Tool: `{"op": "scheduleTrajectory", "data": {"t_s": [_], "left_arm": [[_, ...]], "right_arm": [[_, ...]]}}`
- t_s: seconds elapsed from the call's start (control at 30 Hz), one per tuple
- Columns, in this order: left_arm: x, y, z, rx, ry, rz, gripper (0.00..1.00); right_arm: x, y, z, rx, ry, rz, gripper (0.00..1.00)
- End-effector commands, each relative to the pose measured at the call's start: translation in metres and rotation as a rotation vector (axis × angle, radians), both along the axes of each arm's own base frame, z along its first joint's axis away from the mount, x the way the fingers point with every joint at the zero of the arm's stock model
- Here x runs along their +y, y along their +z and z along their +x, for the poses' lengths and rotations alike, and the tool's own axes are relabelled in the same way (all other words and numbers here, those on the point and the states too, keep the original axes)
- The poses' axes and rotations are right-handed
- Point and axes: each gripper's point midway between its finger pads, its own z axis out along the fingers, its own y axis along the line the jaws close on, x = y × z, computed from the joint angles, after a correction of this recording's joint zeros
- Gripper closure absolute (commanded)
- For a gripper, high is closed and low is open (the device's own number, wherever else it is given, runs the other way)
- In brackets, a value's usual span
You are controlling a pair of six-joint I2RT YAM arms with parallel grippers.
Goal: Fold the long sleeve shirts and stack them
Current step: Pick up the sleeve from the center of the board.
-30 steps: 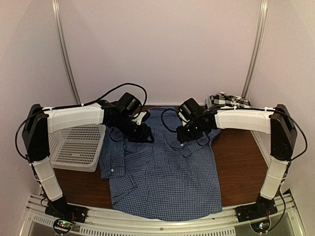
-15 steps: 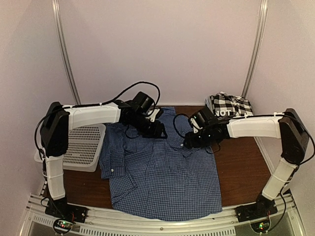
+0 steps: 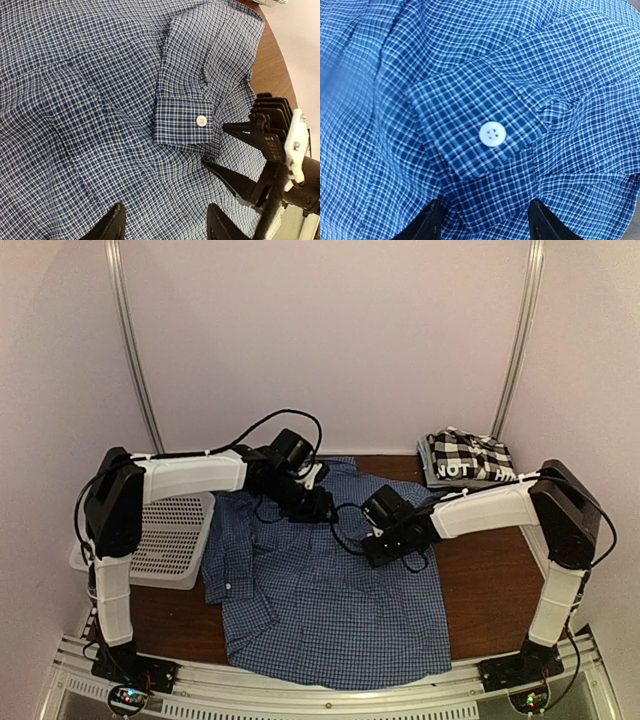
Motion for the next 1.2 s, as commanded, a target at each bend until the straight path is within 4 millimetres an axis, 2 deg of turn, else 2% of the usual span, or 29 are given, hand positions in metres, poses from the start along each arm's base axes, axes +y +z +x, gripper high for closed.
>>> {"op": "scheduleTrajectory", "data": {"t_s": [0.0, 0.13, 0.4, 0.57, 0.67, 0.77, 0.83, 1.0, 1.17], "left_arm": [[0.001, 0.012, 0.011, -0.034, 0.021, -0.031, 0.44], [0.005, 0.011, 0.011, -0.031, 0.026, -0.027, 0.44], [0.007, 0.012, 0.009, -0.026, 0.023, -0.028, 0.44], [0.005, 0.012, 0.006, -0.007, 0.02, -0.043, 0.44], [-0.002, 0.014, 0.002, 0.024, 0.014, -0.092, 0.44], [-0.012, 0.018, -0.001, 0.063, 0.007, -0.164, 0.43], [-0.017, 0.019, 0.0, 0.063, -0.007, -0.183, 0.43], [-0.01, 0.031, 0.019, -0.081, -0.023, -0.129, 0.43], [-0.003, 0.068, 0.043, -0.285, -0.095, -0.112, 0.42]], "right_arm": [[-0.007, 0.004, 0.015, -0.066, -0.025, -0.08, 0.41], [-0.007, -0.001, 0.017, -0.061, -0.028, -0.097, 0.46], [-0.007, 0.009, 0.027, -0.099, -0.065, -0.099, 0.57], [-0.006, 0.016, 0.034, -0.112, -0.083, -0.086, 0.68], [-0.005, 0.02, 0.037, -0.116, -0.088, -0.076, 0.8], [-0.001, 0.033, 0.041, -0.132, -0.085, -0.057, 0.92], [0.003, 0.045, 0.044, -0.147, -0.074, -0.041, 0.97], [0.022, 0.077, 0.041, -0.16, 0.005, 0.049, 0.99], [0.028, 0.097, 0.035, -0.165, 0.065, 0.089, 1.0]]}}
